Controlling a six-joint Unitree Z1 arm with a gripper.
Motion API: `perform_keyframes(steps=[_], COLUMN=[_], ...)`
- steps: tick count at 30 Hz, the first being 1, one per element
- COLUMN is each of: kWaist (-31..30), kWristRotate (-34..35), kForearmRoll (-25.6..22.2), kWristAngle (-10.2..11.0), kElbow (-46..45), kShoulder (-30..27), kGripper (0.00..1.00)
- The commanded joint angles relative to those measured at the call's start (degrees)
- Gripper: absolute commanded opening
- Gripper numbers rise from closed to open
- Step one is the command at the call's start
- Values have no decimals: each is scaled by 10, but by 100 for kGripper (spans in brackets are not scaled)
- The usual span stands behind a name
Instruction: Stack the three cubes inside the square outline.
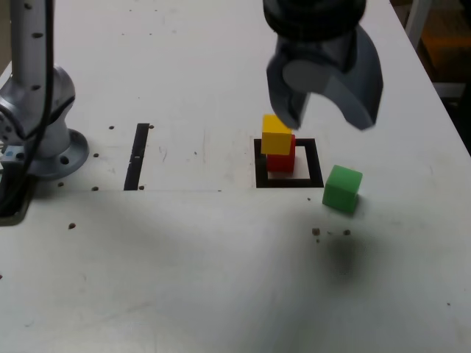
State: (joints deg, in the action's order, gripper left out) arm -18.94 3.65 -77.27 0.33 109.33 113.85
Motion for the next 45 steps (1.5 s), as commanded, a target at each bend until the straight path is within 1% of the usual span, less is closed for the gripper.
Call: perform_keyframes(steps=[1, 7, 15, 25, 39, 43, 45], kWaist=[0, 2, 24, 55, 63, 69, 71], kWristRotate=[-4, -24, -55, -87, -105, -111, -112], kForearmRoll=[-1, 3, 8, 21, 40, 43, 43], kWristAngle=[-6, -29, -50, -63, -84, -88, -87], kElbow=[8, 17, 17, 17, 30, 24, 22], kShoulder=[13, 58, 104, 139, 183, 189, 189], kGripper=[69, 69, 69, 69, 69, 66, 62])
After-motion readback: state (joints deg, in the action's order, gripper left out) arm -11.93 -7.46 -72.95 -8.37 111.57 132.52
